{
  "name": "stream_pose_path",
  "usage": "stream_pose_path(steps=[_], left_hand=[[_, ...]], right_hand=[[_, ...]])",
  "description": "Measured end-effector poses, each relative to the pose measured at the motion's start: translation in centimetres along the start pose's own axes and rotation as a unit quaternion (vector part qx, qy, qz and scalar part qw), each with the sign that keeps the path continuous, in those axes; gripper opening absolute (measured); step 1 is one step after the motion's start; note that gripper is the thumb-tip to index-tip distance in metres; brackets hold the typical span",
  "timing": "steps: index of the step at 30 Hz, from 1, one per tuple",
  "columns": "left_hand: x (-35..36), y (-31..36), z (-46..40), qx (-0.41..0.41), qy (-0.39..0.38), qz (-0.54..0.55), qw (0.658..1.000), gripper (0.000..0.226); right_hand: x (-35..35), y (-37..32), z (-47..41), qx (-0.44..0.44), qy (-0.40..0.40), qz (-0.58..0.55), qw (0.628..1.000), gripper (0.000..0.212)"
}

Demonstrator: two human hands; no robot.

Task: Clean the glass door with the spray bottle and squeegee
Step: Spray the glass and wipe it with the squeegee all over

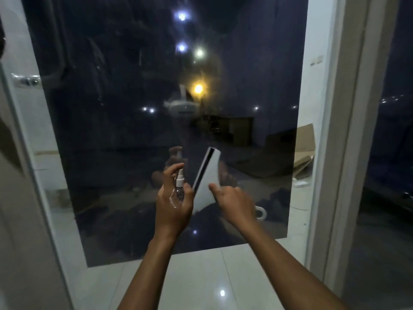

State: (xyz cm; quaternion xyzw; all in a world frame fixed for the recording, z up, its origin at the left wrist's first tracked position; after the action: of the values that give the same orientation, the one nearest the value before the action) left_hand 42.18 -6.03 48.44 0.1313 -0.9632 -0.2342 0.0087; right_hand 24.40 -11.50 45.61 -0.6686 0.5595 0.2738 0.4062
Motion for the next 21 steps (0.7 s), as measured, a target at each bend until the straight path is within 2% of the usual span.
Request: stream_pose_path(steps=[2,5,9,15,19,21], left_hand=[[0.3,-0.5,0.7,-0.009,0.009,-0.005,1.000,0.050],[0.4,-1.2,1.6,-0.028,0.020,-0.013,0.999,0.045],[0.3,-1.2,1.8,-0.023,0.023,-0.015,0.999,0.051],[-0.1,-0.8,0.0,0.009,0.020,0.000,1.000,0.053],[0.3,-0.2,-1.2,0.010,0.008,0.015,1.000,0.050],[0.5,0.2,-1.5,0.026,0.002,0.019,0.999,0.050]], right_hand=[[0.3,4.1,0.6,0.026,-0.010,0.029,0.999,0.077],[-0.1,10.2,2.2,0.044,-0.024,0.116,0.992,0.061],[-0.4,13.6,3.9,0.075,0.006,0.091,0.993,0.077],[-2.3,10.1,2.8,0.001,0.094,0.061,0.994,0.082],[-5.0,2.3,0.1,-0.111,0.073,0.062,0.989,0.095],[-6.9,-1.6,-2.3,-0.145,0.095,0.082,0.981,0.086]])
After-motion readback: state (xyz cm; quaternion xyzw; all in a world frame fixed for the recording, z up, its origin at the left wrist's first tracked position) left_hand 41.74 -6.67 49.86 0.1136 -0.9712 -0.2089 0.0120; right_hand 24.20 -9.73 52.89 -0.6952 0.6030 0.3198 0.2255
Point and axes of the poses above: each hand's wrist, its own z-axis away from the middle knuckle, its own x-axis out of the palm, y = z × x, the point moved 3 cm from there along -z, towards the middle knuckle, and after that the axes turned 9 degrees about z, right-handed, at the moved point
